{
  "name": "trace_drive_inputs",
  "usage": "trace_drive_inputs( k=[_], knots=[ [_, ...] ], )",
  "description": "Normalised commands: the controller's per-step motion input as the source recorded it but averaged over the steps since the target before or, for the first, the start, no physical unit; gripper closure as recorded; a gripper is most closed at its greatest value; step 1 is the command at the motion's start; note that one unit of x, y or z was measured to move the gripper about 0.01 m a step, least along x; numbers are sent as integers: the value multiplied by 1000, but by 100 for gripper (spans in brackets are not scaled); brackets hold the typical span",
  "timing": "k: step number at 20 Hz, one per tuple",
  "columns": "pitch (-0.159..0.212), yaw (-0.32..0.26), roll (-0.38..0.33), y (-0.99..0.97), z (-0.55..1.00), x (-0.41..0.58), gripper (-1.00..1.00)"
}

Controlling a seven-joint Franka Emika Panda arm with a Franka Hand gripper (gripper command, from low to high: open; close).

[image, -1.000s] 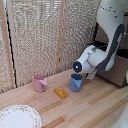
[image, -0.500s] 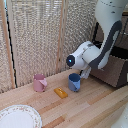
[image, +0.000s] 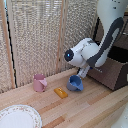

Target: Please adjust your gripper to match the height of the lower drawer handle. Progress your gripper onward until it happens to touch the drawer handle. Now, firmly take hold of it with your gripper, then steadily retract it to swing the drawer wide open.

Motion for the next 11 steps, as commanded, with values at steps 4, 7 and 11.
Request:
trace_drive_inputs(
  k=[4, 7, 11],
  knots=[
    [-49, 4, 60, 3, 221, 75, -100],
    [-65, 0, 57, 0, 354, 91, -100],
    [-54, -6, 67, 39, 333, 76, -100]
  ],
)
